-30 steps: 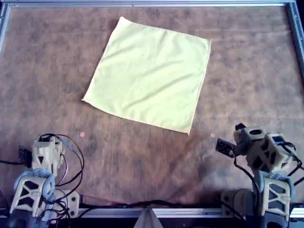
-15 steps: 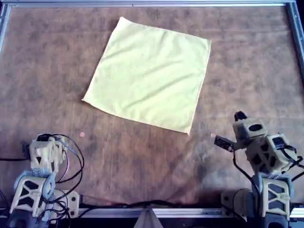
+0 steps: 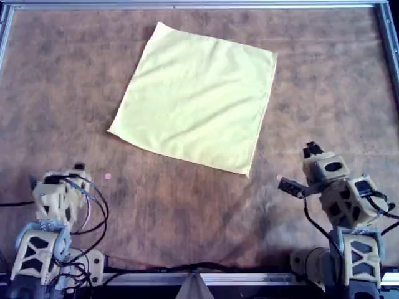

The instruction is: Fold a cloth

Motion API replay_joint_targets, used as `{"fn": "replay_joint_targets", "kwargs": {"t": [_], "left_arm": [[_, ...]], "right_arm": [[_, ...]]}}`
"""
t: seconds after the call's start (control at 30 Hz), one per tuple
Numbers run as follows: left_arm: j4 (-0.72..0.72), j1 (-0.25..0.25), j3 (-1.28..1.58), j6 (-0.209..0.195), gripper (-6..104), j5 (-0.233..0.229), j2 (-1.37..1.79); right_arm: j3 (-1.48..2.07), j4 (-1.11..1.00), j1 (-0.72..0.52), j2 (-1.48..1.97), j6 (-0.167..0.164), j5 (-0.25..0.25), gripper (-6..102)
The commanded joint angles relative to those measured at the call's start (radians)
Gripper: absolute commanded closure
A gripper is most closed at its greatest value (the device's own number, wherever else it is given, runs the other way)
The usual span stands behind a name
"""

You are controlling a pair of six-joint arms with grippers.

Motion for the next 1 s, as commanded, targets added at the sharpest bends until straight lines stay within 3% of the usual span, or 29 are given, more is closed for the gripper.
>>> {"fn": "replay_joint_targets", "kwargs": {"t": [0.0, 0.17, 0.3, 0.53, 0.8, 0.97], "left_arm": [[-0.083, -0.02, -0.11, -0.008, 35, 0.006, 0.0], [-0.094, -0.02, -0.195, -0.028, 35, 0.006, -0.178], [-0.095, -0.02, -0.345, -0.061, 34, 0.008, -0.511], [-0.097, -0.02, -0.672, -0.046, 34, 0.008, -0.98], [-0.097, -0.02, -0.896, -0.043, 34, 0.008, -1.308], [-0.097, -0.02, -1.011, -0.043, 34, 0.008, -1.439]], "right_arm": [[-0.061, -0.034, 0.063, 0.014, 0.026, -0.003, 51], [-0.189, 0.026, 0.224, -0.225, 0.061, -0.002, 51], [-0.336, 0.04, 0.296, -0.568, 0.051, -0.002, 51], [-0.482, 0.04, 0.356, -0.983, 0.049, -0.003, 50], [-0.509, 0.04, 0.402, -1.08, 0.046, -0.002, 39], [-0.509, 0.04, 0.402, -1.083, 0.046, -0.002, 38]]}}
